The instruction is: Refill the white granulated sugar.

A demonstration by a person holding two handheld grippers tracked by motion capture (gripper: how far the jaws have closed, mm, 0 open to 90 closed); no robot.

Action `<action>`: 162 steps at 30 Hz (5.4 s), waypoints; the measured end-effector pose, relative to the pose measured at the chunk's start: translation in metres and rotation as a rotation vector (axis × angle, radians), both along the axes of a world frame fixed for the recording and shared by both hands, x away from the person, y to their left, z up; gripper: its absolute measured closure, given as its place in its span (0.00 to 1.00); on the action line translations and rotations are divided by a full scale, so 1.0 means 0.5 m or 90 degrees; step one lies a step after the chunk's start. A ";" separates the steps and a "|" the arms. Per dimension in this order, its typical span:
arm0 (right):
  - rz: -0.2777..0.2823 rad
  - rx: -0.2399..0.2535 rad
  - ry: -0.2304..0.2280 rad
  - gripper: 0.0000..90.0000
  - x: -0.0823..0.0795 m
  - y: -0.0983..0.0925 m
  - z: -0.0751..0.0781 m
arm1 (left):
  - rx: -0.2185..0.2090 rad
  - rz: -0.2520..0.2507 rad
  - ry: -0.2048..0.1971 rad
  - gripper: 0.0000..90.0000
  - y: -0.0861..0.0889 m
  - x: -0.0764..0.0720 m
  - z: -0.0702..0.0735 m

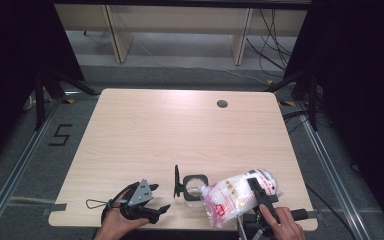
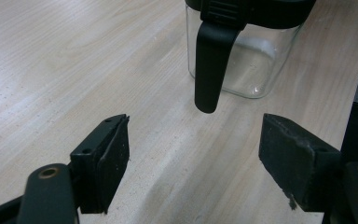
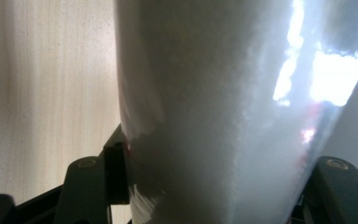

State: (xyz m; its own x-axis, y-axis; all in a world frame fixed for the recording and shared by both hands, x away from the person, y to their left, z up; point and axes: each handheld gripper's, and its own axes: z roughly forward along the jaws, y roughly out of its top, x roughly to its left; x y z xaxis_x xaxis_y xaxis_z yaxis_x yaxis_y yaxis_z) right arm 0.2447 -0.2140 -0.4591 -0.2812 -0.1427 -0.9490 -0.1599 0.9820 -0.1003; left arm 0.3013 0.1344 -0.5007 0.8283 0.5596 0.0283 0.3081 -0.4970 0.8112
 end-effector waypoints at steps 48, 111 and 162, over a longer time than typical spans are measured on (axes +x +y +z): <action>0.018 -0.086 -0.035 0.45 0.011 0.015 0.037 | 0.009 -0.013 -0.015 0.27 0.004 0.004 0.004; 0.028 -0.087 -0.028 0.45 0.017 0.008 0.042 | -0.008 -0.007 -0.002 0.26 0.002 0.002 0.004; 0.037 -0.086 -0.030 0.45 0.017 0.008 0.045 | -0.007 -0.002 -0.003 0.26 0.003 0.002 0.005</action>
State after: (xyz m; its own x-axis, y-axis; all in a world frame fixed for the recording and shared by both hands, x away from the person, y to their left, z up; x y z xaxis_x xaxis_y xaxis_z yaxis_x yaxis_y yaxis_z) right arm 0.2534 -0.2099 -0.4366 -0.2244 -0.2852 -0.9319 -0.2076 0.9483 -0.2402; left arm 0.3022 0.1359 -0.4982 0.8303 0.5567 0.0256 0.3028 -0.4892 0.8179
